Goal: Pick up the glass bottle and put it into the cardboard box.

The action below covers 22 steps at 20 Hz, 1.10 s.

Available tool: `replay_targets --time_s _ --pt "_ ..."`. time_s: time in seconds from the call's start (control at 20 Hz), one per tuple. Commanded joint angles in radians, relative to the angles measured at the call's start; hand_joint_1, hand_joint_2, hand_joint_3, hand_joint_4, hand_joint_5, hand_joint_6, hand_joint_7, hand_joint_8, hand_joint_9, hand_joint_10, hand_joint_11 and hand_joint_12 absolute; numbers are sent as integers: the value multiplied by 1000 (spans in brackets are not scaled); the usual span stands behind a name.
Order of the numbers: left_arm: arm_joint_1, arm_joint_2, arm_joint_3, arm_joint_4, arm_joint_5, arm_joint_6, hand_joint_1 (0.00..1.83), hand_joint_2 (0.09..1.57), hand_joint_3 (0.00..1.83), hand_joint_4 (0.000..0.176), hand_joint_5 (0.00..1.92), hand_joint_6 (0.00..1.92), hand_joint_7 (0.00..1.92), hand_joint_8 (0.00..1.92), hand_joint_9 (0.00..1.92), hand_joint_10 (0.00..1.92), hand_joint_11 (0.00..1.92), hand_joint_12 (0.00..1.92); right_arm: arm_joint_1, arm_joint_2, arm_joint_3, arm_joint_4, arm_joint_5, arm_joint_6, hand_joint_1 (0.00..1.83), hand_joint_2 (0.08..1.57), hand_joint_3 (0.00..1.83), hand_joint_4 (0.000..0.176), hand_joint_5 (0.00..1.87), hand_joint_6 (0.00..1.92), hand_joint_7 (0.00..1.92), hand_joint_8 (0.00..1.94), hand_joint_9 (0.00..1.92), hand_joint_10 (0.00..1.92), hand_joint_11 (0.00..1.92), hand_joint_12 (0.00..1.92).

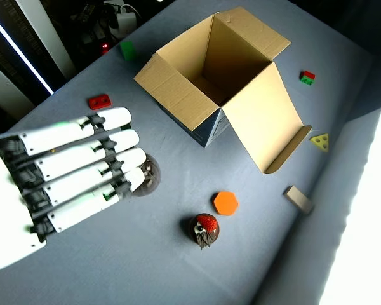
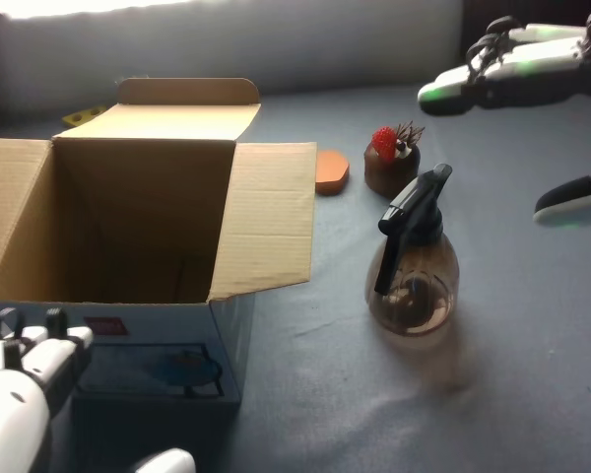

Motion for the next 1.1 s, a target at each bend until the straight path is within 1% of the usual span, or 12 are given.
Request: replay_targets --time_s 0.0,0.05,0.1,0.2,0.3,0.35,0.4,0.5,0.65,0.8,0.9,1.05 --pt "8 -3 -5 111 -10 -35 74 1245 0 0 90 2 77 3 58 1 4 87 8 -1 10 70 82 19 972 1123 0 0 264 12 328 7 255 29 0 755" --pt "46 -5 -6 130 -3 -80 72 1250 0 0 87 2 80 2 61 1 0 122 6 -11 24 58 81 37 971 1121 0 0 264 11 328 7 256 29 0 755" --pt "74 -10 -6 142 5 -104 72 1250 0 0 87 2 81 2 61 1 0 129 2 -17 32 50 77 37 965 1122 0 0 261 9 325 4 254 27 0 738" --pt "108 -27 -6 156 7 -133 73 1250 0 0 87 2 81 2 62 1 0 131 -22 -33 45 42 74 31 965 1123 0 0 261 8 324 3 253 26 0 732" --pt "145 -47 -5 180 6 -192 74 1251 0 0 95 5 82 2 62 1 0 132 -34 -46 56 39 75 28 965 1123 0 0 260 8 324 3 253 26 0 733" --pt "181 -75 -2 200 -1 -248 74 1251 0 0 95 5 82 2 62 1 0 133 -36 -58 66 39 75 31 965 1123 0 0 261 8 325 3 254 26 0 734" --pt "199 -103 1 207 -11 -270 74 1250 0 0 95 5 82 2 62 1 0 133 -36 -64 70 39 72 29 965 1123 0 0 261 8 325 3 254 26 0 735" --pt "217 -147 9 220 -11 -278 76 1254 1 0 96 5 83 2 63 1 0 134 -33 -70 71 39 54 12 968 1119 0 0 273 10 331 3 264 27 0 806" --pt "233 -184 23 229 -11 -286 79 1257 3 0 98 6 84 2 64 2 0 138 -36 -91 80 39 37 21 967 1123 0 0 269 7 323 1 257 22 0 791" --pt "268 -189 24 240 -11 -317 80 1257 2 0 102 5 89 3 71 3 0 174 -28 -108 91 39 35 23 964 1100 0 0 279 10 318 0 256 21 0 787" --pt "310 -189 20 261 -11 -359 73 1258 2 0 107 7 101 7 76 5 0 176 -28 -129 105 40 19 27 957 1104 0 0 243 1 283 0 239 11 0 695" --pt "351 -191 19 292 -11 -388 79 1258 1 0 120 9 115 7 85 7 0 188 -27 -157 128 41 8 41 966 1109 0 0 218 0 279 0 239 10 0 656"
